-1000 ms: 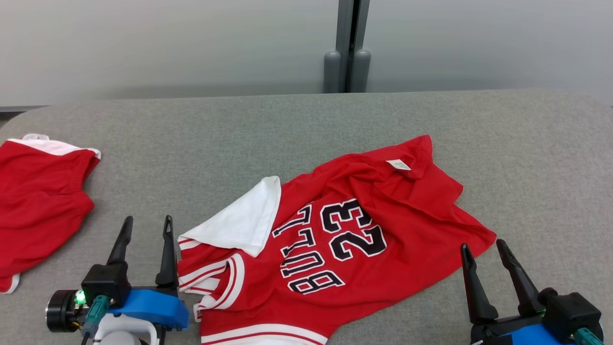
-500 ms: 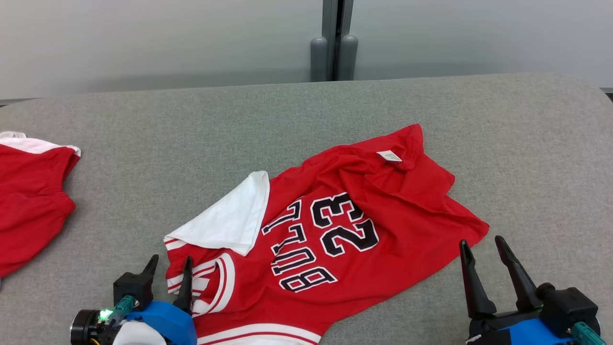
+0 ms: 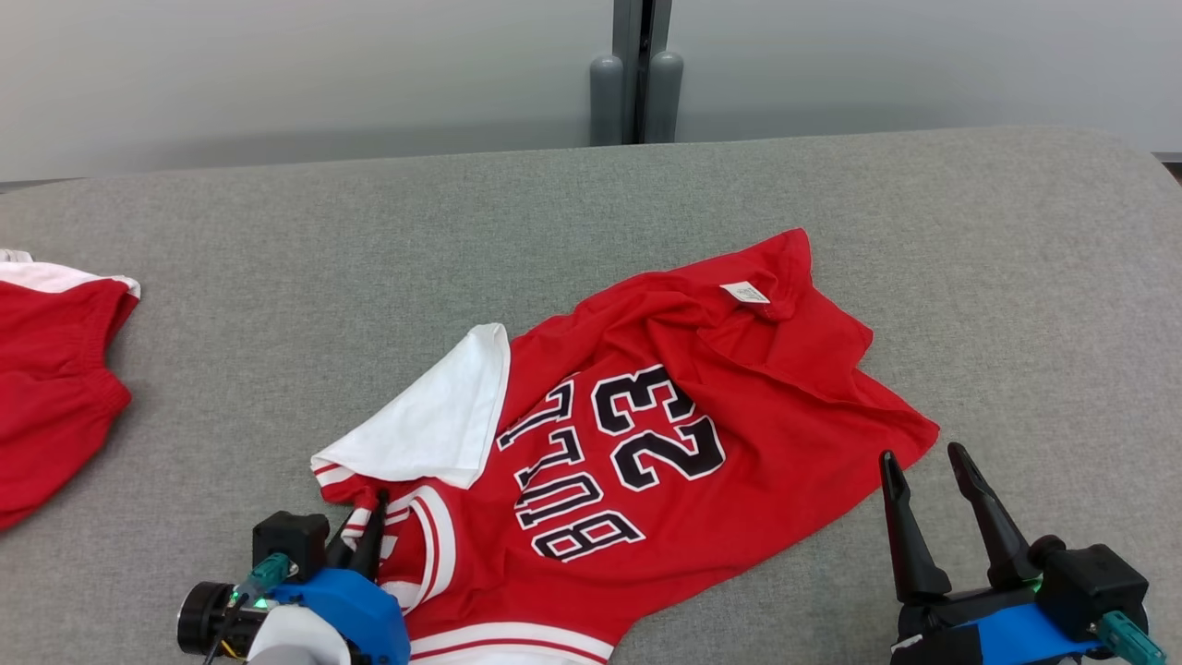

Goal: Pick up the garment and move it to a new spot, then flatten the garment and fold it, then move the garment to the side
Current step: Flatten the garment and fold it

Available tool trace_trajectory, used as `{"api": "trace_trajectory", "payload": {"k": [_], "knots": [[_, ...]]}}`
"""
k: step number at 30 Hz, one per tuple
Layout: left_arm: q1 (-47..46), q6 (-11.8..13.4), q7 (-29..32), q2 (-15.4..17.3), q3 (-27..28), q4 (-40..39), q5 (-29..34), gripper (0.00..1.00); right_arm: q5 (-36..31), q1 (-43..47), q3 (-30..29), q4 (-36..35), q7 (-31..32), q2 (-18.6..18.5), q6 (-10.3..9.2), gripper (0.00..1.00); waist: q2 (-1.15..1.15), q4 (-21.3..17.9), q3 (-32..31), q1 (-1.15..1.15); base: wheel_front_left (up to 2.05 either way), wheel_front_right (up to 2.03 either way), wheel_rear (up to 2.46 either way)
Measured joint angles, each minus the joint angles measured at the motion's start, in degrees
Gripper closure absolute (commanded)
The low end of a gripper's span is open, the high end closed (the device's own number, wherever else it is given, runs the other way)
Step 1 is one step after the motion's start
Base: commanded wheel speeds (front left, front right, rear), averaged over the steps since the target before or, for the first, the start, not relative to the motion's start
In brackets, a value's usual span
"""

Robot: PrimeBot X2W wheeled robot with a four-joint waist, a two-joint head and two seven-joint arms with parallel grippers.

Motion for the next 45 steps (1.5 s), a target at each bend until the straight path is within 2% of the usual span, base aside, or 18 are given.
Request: {"api": "trace_trajectory", "payload": {"k": [8, 13, 21, 25, 26, 27, 31, 32, 33, 34, 40, 45], "knots": [[-6.2, -0.1, -1.6, 3.1, 1.5, -0.6, -2.7, 1.0, 0.0, -0.4, -0.1, 0.2, -0.5, 0.0, 0.01, 0.0, 0.0, -0.6, 0.8, 0.01, 0.0, 0.0, 0.0], [-11.6, 0.7, -2.1, 5.7, 4.4, -1.2, -3.6, 1.0, 0.0, -1.2, -0.5, 0.5, -0.6, 0.0, 0.01, 0.0, 0.01, -1.5, 1.7, 0.01, 0.0, 0.0, 0.0], [-17.2, 1.7, -2.3, 8.2, 5.8, -0.5, -3.2, 1.0, 0.0, -2.5, -0.4, 1.4, -1.0, 0.0, 0.01, 0.0, 0.0, -2.9, 3.8, 0.01, 0.0, 0.0, 0.0], [-19.0, 2.3, -2.3, 8.7, 6.0, -0.4, -2.3, 1.0, 0.0, -2.8, -0.3, 2.2, -1.0, 0.0, 0.01, 0.0, 0.01, -3.3, 4.4, 0.01, 0.0, 0.0, 0.0], [-19.0, 2.5, -2.3, 8.9, 6.0, -1.1, -1.6, 0.94, 0.0, -2.8, -0.3, 2.4, -1.1, 0.0, 0.01, 0.0, 0.01, -3.3, 4.6, 0.0, 0.0, 0.0, 0.0], [-19.0, 3.0, -2.3, 9.1, 6.3, -2.1, -1.0, 1.0, 0.0, -2.9, -0.3, 2.5, -1.1, 0.0, 0.0, 0.0, 0.0, -3.3, 4.7, 0.0, 0.0, 0.0, 0.0], [-18.8, 3.0, -2.3, 8.8, 7.6, -2.7, -0.5, 1.0, 0.0, -3.3, -0.3, 3.0, -1.1, 0.0, 0.01, 0.0, 0.0, -3.2, 4.9, 0.0, 0.0, 0.0, 0.0], [-18.5, 3.1, -2.3, 8.7, 7.9, -2.9, -0.4, 0.65, -0.1, -3.4, -0.3, 3.2, -1.2, 0.0, 0.01, 0.0, 0.0, -3.1, 4.9, 0.01, 0.0, 0.0, 0.0], [-18.2, 3.1, -2.3, 8.5, 8.1, -3.3, -0.3, 0.03, -0.1, -3.4, -0.3, 3.3, -1.2, 0.0, 0.01, 0.0, 0.0, -3.0, 4.7, 0.01, 0.0, 0.0, 0.0], [-17.7, 3.2, -2.3, 8.3, 8.2, -3.7, 0.0, 0.0, -0.1, -3.4, -0.2, 3.5, -1.2, 0.0, 0.0, 0.0, 0.01, -2.9, 4.5, 0.01, 0.0, 0.0, 0.0], [-12.5, 2.9, -2.4, 7.1, 10.1, -5.7, 0.6, 0.0, 0.0, -2.9, -0.3, 4.4, -1.3, 0.0, 0.0, 0.0, 0.0, -2.1, 2.4, 0.0, 0.0, 0.0, 0.0], [-5.8, 2.9, -2.4, 5.3, 13.2, -12.5, 0.9, 0.0, 0.1, -1.9, -0.6, 4.7, -1.3, 0.0, 0.01, 0.0, -0.01, -0.7, -0.5, 0.0, 0.0, 0.0, 0.0]]}}
